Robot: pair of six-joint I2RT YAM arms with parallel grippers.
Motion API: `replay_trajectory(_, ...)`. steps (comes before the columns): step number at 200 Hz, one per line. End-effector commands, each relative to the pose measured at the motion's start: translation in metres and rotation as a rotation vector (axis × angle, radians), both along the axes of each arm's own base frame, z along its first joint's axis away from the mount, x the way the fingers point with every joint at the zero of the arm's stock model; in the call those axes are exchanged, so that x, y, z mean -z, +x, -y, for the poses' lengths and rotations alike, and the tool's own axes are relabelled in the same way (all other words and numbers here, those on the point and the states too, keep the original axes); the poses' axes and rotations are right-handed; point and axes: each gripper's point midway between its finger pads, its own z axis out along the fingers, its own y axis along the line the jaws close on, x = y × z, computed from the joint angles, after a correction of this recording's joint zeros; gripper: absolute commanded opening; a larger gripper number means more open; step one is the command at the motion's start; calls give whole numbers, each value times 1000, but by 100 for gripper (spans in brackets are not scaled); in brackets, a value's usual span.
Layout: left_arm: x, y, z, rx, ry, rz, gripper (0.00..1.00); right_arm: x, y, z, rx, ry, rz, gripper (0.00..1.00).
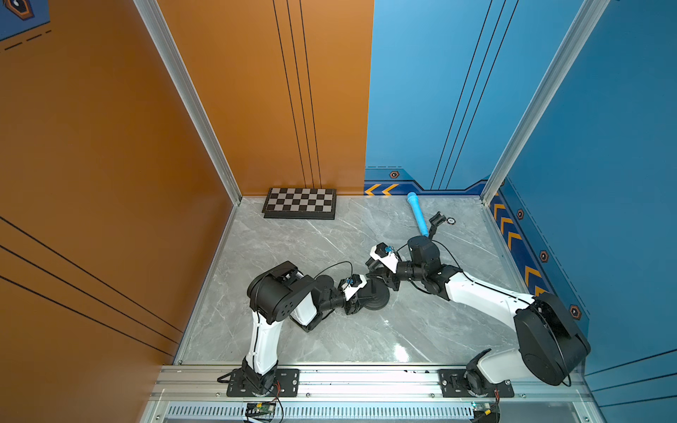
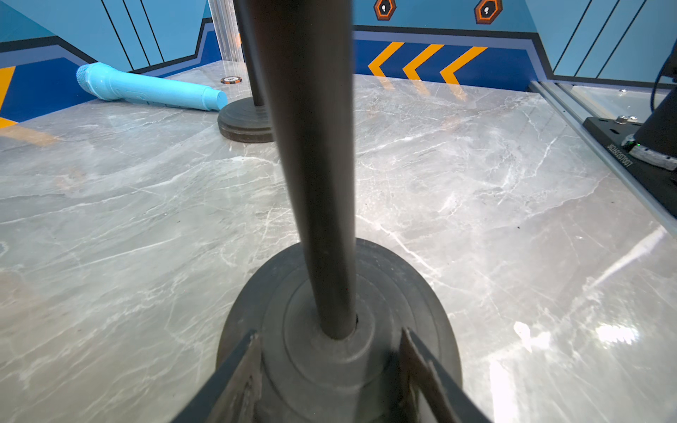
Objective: Assemble a microphone stand
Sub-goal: Screw the microphone stand pole into the microphone stand base.
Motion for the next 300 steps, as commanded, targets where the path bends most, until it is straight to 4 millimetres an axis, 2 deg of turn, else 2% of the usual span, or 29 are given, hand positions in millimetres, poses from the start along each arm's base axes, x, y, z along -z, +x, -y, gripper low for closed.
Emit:
replay_trajectory(1,60,-25,-18,4,153,-197,61,-6,-5,-5,-52,10,-3,15)
replay_trajectory(23,61,-25,-19,0,155,-197,61,-2,2,0,23,14,8,0)
replay_trajectory(49,61,-25,-19,-4,156,-196,61,0,22,13,276,63,86,0)
replay_trajectory(69,62,-24,-20,-8,160,-198,61,4,36,39,588,74,192,0)
replay_trajectory(72,62,-24,-20,-9,160,-198,61,3,30,34,603,73,211,0)
replay_trajectory(81,62,-24,-20,-8,161,-198,61,5,27,38,692,55,257,0)
replay_trajectory(87,62,-24,-20,-8,161,-198,61,4,30,51,815,35,296,0)
replay_trajectory(98,63,-24,-19,-10,161,-199,61,6,30,62,952,-3,319,0)
replay_trajectory(122,64,-24,-19,-9,161,-207,61,8,20,62,1011,-33,345,0)
replay_trajectory(141,64,-24,-18,-6,160,-207,61,7,19,57,992,-35,338,0)
replay_trajectory(163,63,-25,-18,-4,159,-202,61,7,13,42,868,-41,316,0)
replay_trajectory(174,62,-24,-18,-7,157,-199,61,11,6,30,736,-42,284,11)
replay_trajectory(192,61,-25,-18,-3,155,-200,61,9,-10,15,521,-12,222,36)
replay_trajectory(208,62,-26,-17,4,155,-204,61,6,-20,11,361,19,141,45)
replay_trajectory(227,62,-27,-16,10,154,-205,61,3,-33,9,206,31,75,47)
replay_trajectory(230,63,-27,-17,12,154,-206,61,1,-27,15,209,31,73,47)
replay_trajectory(244,63,-29,-16,24,151,-214,61,-1,-26,16,148,21,59,47)
replay_trajectory(300,65,-31,-16,28,151,-226,61,-17,-10,7,28,68,27,44)
